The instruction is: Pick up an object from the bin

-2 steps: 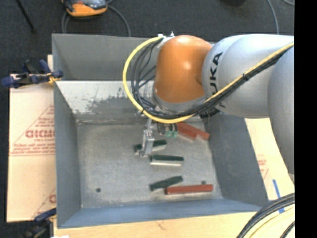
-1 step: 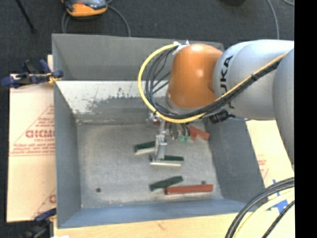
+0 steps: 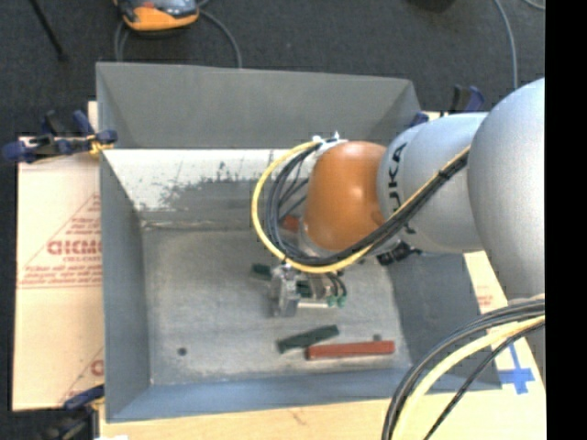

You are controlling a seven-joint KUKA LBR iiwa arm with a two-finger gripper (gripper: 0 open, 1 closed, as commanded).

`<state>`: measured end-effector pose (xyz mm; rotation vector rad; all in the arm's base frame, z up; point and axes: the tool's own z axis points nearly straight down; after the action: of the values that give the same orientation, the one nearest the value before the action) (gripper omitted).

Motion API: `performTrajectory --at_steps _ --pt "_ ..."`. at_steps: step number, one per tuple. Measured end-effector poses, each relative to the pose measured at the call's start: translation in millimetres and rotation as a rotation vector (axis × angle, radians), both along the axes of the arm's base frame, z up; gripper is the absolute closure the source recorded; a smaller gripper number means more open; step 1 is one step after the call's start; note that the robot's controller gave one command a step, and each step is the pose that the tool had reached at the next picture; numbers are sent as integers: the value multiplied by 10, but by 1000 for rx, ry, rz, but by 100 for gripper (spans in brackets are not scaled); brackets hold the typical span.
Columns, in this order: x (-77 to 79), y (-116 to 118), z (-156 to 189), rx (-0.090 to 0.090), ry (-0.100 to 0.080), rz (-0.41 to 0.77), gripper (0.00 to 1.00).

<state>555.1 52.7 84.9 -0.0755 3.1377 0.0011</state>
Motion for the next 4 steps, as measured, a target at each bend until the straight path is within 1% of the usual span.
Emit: performTrajectory --at_steps 1,2,3,4 --pt "0 3 0 1 0 -1 100" --pt "64 -231 204 1 1 -34 100" --pt "57 -344 250 1 1 -143 0" --pt "57 -341 251 1 1 -143 0"
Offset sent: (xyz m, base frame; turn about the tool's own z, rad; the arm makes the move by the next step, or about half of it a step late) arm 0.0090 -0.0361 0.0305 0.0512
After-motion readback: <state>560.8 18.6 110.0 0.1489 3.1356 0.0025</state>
